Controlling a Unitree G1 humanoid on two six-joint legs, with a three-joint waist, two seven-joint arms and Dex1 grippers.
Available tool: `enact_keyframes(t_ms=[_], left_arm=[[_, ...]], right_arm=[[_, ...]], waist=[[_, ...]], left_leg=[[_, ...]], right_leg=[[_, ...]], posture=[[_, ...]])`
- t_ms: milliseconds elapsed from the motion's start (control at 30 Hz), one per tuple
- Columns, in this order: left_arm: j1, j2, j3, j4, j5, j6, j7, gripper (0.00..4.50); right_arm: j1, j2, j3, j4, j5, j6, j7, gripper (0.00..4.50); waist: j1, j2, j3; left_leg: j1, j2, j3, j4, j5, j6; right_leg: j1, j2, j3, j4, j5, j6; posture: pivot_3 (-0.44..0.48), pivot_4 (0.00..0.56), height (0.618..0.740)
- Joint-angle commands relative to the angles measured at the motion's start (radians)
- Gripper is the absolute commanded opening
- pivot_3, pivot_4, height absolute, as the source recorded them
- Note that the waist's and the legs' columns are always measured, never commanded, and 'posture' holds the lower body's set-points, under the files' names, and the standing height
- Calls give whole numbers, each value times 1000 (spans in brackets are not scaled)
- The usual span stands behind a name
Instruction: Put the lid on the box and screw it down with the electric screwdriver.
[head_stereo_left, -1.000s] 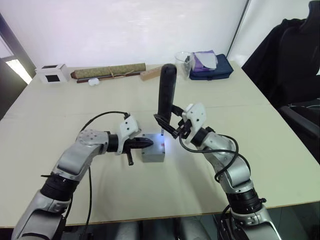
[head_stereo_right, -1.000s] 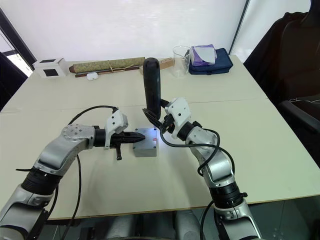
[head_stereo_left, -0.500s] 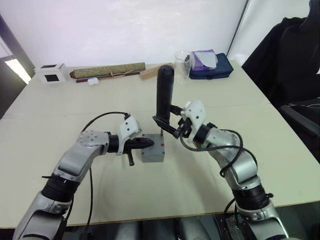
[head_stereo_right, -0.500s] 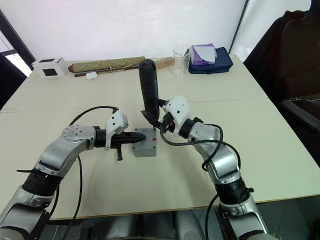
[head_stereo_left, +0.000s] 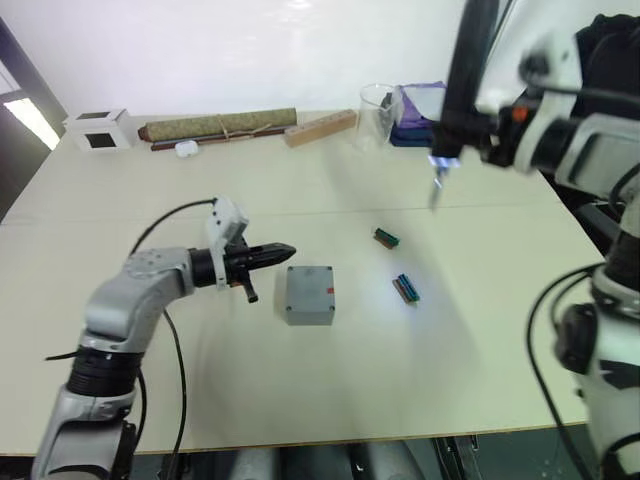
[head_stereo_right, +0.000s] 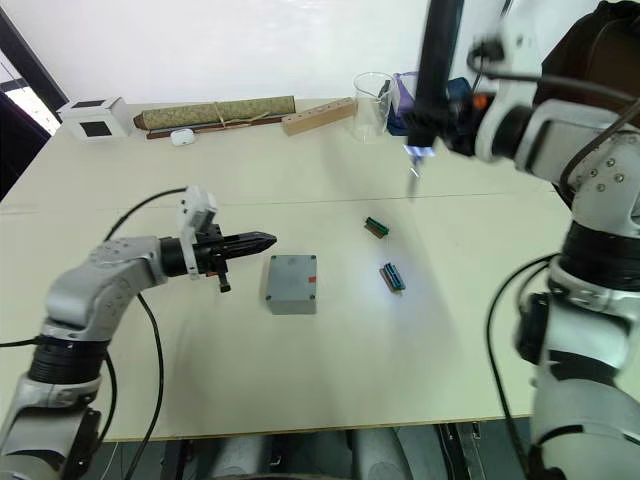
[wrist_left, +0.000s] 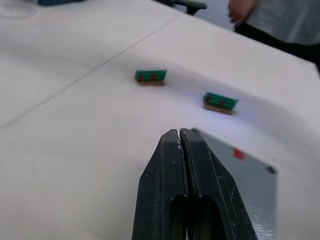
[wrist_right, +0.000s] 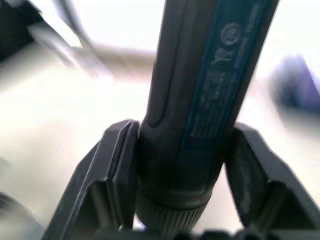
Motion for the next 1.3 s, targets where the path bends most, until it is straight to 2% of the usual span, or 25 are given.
enact_keyframes(t_ms=[33, 200, 400, 600, 667, 767, 833, 933, 1033, 1133, 1167, 1233, 1300], left_arm=[[28, 66, 1, -106, -51, 29, -63, 0], [86, 124, -26, -211, -77, 46, -93, 0], [143, 99, -34, -251, -68, 50, -19, 0], [187, 110, -14, -299, -105, 74, 16, 0], [189, 111, -13, -296, -95, 57, 25, 0], [177, 110, -10, -275, -97, 54, 31, 0], [171, 112, -6, -262, -101, 55, 29, 0], [161, 116, 5, -231, -101, 56, 28, 0], [160, 128, 76, -187, -147, 87, 26, 0], [219, 172, 194, -175, -213, 146, 33, 0], [254, 183, 218, -181, -223, 157, 34, 0], [330, 203, 247, -204, -232, 165, 23, 0], [391, 217, 280, -223, -264, 197, 25, 0]], right_arm=[[15, -112, 92, 32, 5, 81, 90, 2152], [125, -191, 226, 110, 8, 135, 198, 2152], [128, -191, 326, 225, -55, 43, 274, 2152], [142, -208, 405, 269, -127, -50, 347, 2152], [154, -211, 421, 271, -153, -83, 360, 3144], [167, -205, 416, 254, -171, -104, 369, 4126], [175, -201, 407, 243, -189, -133, 366, 4467], [187, -189, 381, 234, -212, -172, 349, 4467], [217, -177, 269, 196, -234, -334, 298, 4467], [361, -116, 28, -42, -197, -632, 277, 4467], [430, -70, -49, -134, -142, -674, 300, 4467], [548, 4, -146, -278, -30, -631, 312, 4467], [665, 46, -187, -410, 47, -592, 315, 4467]], waist=[[-2, 5, 4], [-3, 5, 4], [-19, 5, 6], [-26, 5, 6], [-24, 5, 6], [-23, 5, 6], [-23, 5, 6], [-23, 5, 6], [-23, 5, 6], [-26, 4, 6], [-25, 4, 6], [-25, 3, 5], [-22, 3, 5]], left_leg=[[0, 0, 1, 0, 0, 0], [-3, 0, 3, -1, 0, 1], [-2, 0, 4, 5, 0, 1], [1, 0, 3, 8, 0, 1], [1, 0, 2, 8, 0, 1], [1, 0, 2, 8, 0, 1], [1, 0, 2, 9, 0, 1], [1, 0, 2, 10, 0, 1], [1, 0, 1, 10, 0, 1], [0, 1, 2, 11, 0, 1], [1, 2, 1, 11, 0, 1], [2, 3, -1, 9, -1, 2], [3, 3, -2, 8, -2, 3]], right_leg=[[-1, 0, 1, 0, 0, 0], [-6, 2, 2, 1, 0, 0], [-4, 3, 3, 3, 1, 2], [1, 3, 3, 3, 1, 2], [1, 3, 3, 3, 1, 2], [1, 3, 2, 4, 1, 2], [2, 3, 2, 4, 1, 2], [2, 3, 2, 4, 1, 2], [3, 3, 2, 4, 1, 2], [2, 4, 2, 5, 1, 3], [2, 4, 2, 5, 1, 3], [3, 5, 1, 5, 1, 3], [5, 6, 0, 5, 0, 3]], posture=[[0, 150, 740], [0, 150, 740], [0, 150, 740], [0, 150, 740], [0, 150, 740], [0, 150, 740], [0, 150, 740], [0, 150, 740], [0, 150, 740], [0, 150, 740], [0, 150, 740], [0, 150, 740], [0, 150, 740]])
